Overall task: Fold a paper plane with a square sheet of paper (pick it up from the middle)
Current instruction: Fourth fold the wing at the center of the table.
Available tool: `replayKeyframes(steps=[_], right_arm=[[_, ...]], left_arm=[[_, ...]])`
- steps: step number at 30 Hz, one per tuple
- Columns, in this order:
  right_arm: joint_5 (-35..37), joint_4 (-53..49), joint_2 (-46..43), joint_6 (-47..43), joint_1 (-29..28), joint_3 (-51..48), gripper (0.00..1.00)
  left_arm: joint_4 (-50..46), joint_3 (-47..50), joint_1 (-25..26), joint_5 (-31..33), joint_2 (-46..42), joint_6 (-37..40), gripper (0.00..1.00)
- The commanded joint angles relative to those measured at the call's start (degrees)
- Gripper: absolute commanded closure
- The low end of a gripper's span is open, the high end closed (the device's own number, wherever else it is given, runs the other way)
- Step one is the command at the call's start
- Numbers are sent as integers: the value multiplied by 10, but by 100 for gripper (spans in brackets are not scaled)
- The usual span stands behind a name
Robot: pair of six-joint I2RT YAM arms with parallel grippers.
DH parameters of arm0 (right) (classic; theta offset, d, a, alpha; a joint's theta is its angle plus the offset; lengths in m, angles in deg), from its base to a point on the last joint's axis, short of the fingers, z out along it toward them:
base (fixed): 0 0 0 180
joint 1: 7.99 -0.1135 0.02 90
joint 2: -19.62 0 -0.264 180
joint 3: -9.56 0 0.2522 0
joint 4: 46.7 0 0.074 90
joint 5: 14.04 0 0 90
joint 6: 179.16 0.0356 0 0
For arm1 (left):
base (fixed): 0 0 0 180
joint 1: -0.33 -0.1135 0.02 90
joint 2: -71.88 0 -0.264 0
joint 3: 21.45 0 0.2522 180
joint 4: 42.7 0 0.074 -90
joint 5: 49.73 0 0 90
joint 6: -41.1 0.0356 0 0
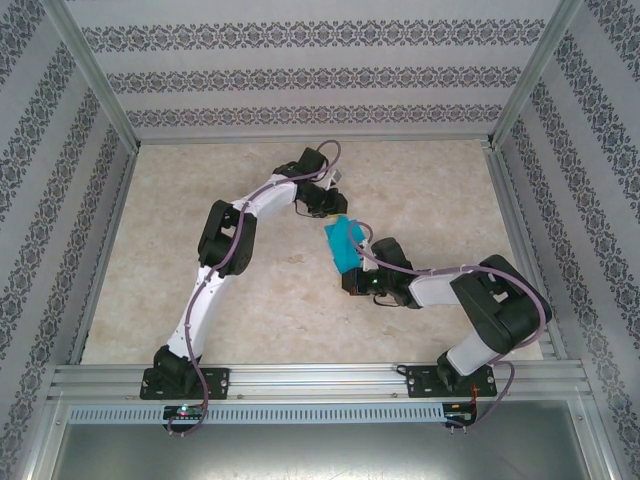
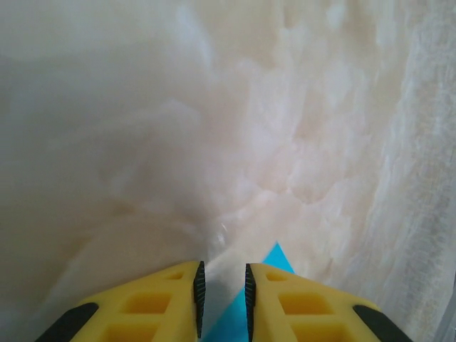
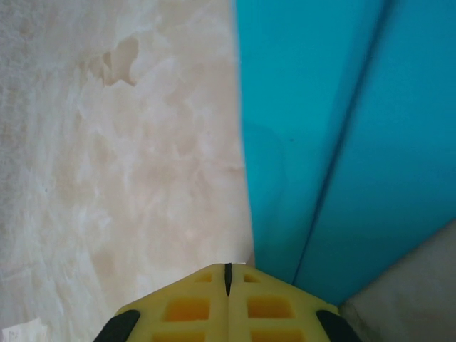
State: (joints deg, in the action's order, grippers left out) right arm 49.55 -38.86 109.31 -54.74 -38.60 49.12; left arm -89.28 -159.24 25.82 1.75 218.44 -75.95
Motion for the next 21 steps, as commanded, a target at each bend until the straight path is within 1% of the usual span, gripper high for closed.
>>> replayKeyframes(steps=[1, 6, 11, 14, 16, 19, 21], right_arm=[[-8, -112, -22, 2, -2, -15, 100], [-22, -129, -81, 17, 2, 5, 94], [-35, -152, -146, 23, 25, 23, 86], [-46, -164, -171, 20, 53, 31, 81], [-40, -178, -179, 10, 68, 37, 77], [-41, -188, -172, -2, 95, 48, 75], [-49, -188, -152, -9, 107, 61, 72]], left_arm=[[-4, -24, -11, 10, 4, -4, 73], [-17, -29, -11, 6, -18, 5, 72], [-30, 18, -11, 29, -82, 32, 69], [-18, 82, -11, 45, -135, 41, 67], [1, 133, -12, 52, -174, 38, 66], [27, 212, -11, 53, -226, 29, 63], [58, 271, -6, 45, -265, 9, 60]])
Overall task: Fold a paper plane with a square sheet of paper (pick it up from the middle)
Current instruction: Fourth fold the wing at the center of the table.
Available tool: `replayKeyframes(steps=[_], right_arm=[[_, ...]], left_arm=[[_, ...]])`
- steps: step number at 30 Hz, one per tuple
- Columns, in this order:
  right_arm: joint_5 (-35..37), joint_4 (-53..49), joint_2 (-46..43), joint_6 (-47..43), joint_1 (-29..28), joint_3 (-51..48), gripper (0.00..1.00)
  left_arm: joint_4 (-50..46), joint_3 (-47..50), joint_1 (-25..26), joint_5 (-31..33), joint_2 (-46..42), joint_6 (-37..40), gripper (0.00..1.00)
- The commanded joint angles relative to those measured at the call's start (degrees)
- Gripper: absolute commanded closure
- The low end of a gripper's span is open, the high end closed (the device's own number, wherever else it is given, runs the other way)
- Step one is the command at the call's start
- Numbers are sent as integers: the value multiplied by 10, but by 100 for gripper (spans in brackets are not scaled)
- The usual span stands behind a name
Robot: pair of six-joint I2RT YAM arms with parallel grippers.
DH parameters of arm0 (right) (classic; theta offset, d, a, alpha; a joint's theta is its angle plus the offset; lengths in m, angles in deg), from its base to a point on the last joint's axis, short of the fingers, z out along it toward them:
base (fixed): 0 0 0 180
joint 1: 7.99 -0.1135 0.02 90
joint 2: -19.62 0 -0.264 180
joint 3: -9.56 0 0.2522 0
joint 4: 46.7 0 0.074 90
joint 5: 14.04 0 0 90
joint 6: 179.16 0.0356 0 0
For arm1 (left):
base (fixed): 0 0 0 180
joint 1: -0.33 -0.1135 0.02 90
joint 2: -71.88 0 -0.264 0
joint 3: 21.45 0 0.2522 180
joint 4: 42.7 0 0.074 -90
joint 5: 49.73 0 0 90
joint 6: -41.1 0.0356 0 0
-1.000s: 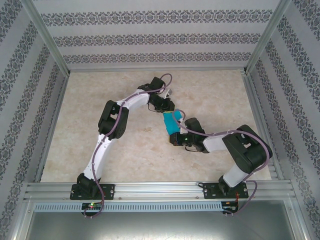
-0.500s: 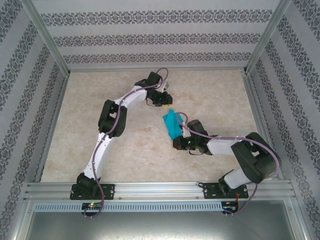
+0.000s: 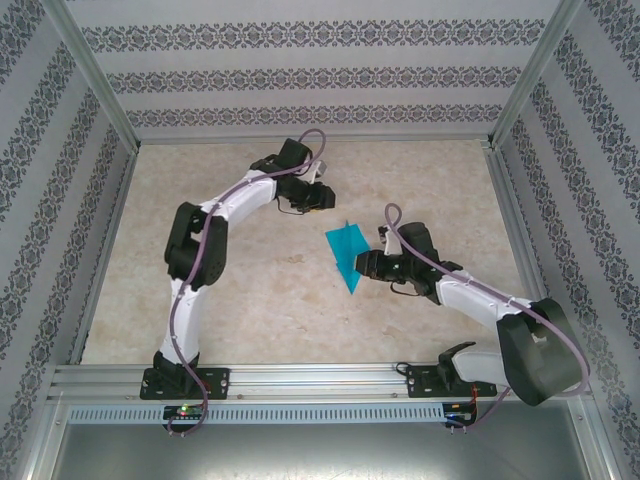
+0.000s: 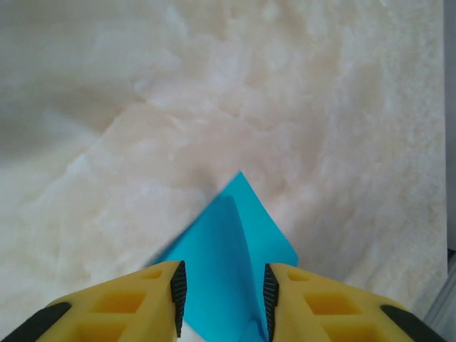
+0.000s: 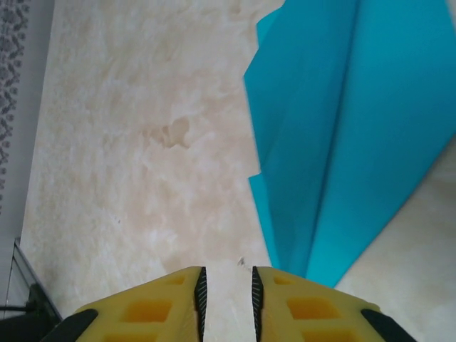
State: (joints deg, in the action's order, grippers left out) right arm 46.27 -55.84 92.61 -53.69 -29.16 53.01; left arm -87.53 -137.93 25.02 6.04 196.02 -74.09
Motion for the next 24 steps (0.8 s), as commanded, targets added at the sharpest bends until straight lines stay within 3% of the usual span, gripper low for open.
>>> replayKeyframes(steps=[1, 8, 18, 24], right_arm=[[-23, -18, 27, -23, 15, 30, 71], [-54, 20, 116, -23, 21, 59, 69], [-74, 64, 187, -9, 21, 67, 71], [-80, 73, 203, -10, 21, 66, 71]], left_arm=[[51, 80, 7, -4, -53, -13, 59], [126, 188, 41, -35, -101, -63, 55], [132, 174, 83, -41, -50, -69, 55], [116, 164, 86, -47, -21, -52, 60]])
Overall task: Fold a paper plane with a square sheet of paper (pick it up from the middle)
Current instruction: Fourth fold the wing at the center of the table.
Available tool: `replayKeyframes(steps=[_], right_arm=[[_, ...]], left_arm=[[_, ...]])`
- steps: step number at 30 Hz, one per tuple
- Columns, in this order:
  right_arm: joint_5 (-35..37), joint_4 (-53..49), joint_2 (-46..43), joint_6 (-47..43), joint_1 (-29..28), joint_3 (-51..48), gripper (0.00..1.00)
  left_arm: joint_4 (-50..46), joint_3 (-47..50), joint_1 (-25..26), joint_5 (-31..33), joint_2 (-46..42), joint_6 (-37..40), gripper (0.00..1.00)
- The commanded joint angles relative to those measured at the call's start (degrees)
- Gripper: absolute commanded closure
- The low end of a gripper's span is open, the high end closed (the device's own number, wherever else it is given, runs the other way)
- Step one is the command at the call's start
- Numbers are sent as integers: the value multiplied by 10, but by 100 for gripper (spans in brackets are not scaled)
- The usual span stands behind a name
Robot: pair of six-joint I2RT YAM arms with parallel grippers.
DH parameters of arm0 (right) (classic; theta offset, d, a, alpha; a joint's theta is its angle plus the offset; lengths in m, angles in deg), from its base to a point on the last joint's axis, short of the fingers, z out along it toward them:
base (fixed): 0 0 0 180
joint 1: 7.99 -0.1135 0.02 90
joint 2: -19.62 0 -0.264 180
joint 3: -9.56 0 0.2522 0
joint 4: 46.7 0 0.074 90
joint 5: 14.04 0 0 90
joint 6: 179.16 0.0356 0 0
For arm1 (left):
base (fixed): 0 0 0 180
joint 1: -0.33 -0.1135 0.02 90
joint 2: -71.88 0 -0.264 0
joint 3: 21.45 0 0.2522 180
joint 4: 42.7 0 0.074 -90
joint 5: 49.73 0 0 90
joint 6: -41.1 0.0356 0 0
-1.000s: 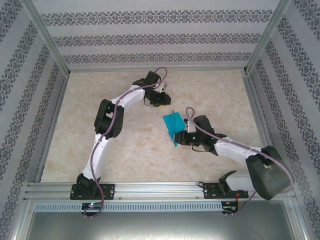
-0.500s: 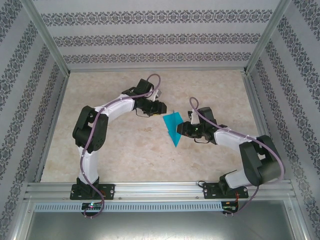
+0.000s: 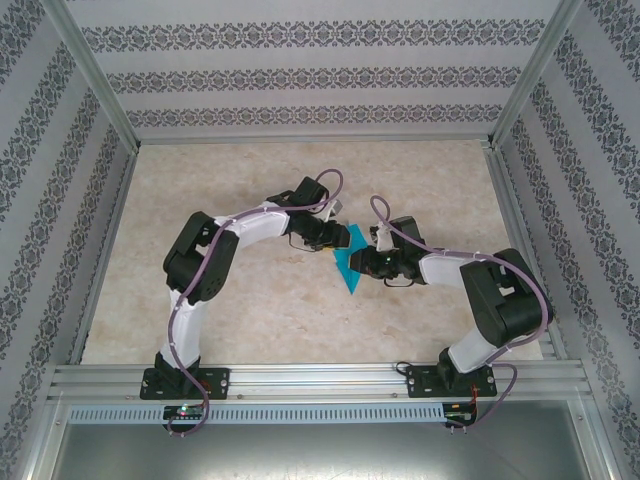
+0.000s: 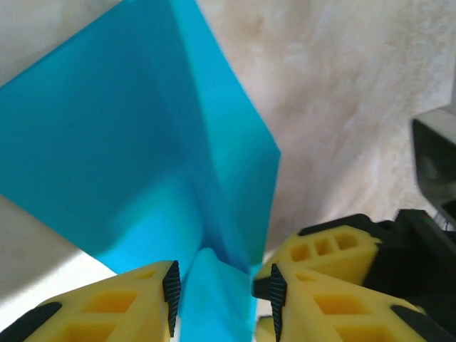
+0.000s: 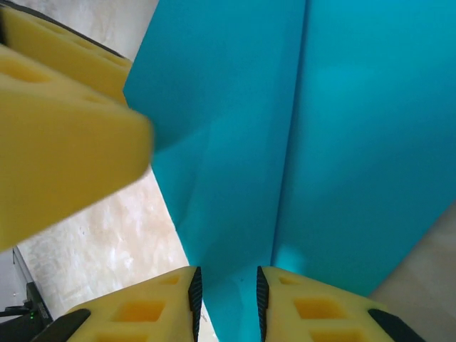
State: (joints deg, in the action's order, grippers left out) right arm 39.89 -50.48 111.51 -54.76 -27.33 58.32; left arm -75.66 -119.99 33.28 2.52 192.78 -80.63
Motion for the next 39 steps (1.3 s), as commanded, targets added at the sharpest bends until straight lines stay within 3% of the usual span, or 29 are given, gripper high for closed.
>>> replayKeyframes(steps=[1, 12, 35, 39], right_arm=[[-16, 22, 15, 1, 3, 11, 71], [-27, 49, 17, 23, 7, 7, 70], [-35, 15, 78, 14, -4, 62, 66], [3, -33, 69, -4, -5, 69, 66]], left_arm=[[-5, -17, 5, -13, 13, 17, 62], [-56, -22, 3, 24, 32, 64, 82], [-51, -8, -12, 21, 50, 80, 87], [-47, -1, -15, 20, 46, 81, 87]])
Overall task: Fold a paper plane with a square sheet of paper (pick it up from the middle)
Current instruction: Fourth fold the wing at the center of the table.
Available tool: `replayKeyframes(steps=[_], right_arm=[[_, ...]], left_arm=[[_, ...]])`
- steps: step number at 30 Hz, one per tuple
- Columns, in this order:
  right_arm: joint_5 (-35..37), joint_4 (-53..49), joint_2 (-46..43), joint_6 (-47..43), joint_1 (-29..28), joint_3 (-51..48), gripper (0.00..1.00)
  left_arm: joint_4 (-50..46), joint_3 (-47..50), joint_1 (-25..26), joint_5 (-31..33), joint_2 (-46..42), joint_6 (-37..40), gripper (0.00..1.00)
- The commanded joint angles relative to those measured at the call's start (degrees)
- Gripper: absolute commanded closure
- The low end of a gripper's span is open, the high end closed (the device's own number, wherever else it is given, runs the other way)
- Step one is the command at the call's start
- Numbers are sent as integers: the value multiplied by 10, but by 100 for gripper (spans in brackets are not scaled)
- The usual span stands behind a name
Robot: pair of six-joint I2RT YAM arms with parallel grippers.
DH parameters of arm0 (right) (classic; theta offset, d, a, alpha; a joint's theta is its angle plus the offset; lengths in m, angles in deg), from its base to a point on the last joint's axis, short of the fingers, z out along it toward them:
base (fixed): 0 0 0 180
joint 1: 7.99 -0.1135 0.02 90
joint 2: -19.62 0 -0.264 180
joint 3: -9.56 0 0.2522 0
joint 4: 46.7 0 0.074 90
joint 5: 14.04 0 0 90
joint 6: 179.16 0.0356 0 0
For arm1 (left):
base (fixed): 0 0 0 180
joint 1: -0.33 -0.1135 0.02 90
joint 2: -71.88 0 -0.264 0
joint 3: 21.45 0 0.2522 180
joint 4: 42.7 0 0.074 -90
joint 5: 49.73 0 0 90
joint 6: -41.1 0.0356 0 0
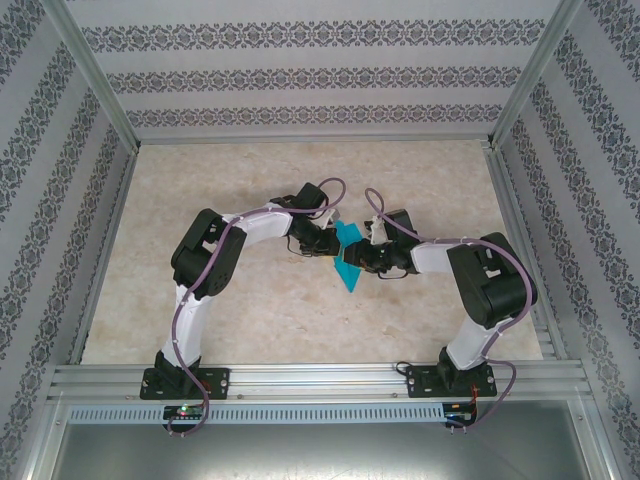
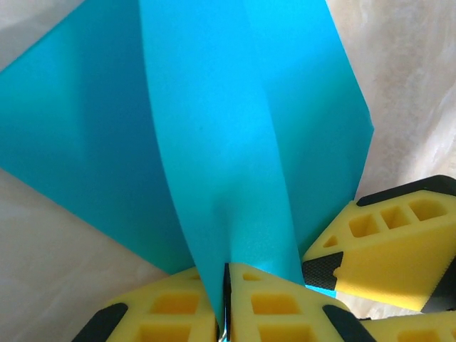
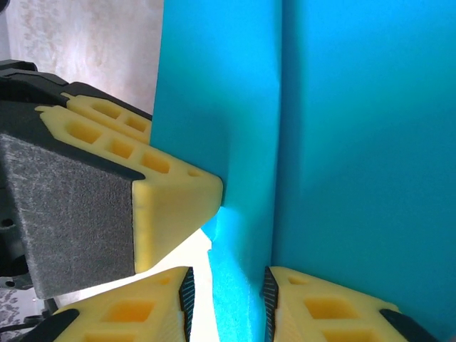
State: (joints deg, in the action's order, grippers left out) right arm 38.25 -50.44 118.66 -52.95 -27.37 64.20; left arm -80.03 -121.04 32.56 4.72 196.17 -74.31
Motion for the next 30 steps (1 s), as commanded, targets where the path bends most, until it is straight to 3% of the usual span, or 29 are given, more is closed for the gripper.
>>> replayKeyframes(steps=[1, 14, 20, 30], right_arm=[[27, -42, -7, -23, -3, 11, 66], [46, -83, 19, -35, -9, 54, 66], [7, -80, 23, -37, -20, 66, 66], [3, -59, 6, 14, -24, 49, 67]], left_arm=[[-2, 13, -8, -2, 11, 18, 87], [9, 25, -15, -8, 8, 17, 87], [21, 33, -20, -16, 7, 10, 87], [39, 46, -27, -30, 0, 3, 85]])
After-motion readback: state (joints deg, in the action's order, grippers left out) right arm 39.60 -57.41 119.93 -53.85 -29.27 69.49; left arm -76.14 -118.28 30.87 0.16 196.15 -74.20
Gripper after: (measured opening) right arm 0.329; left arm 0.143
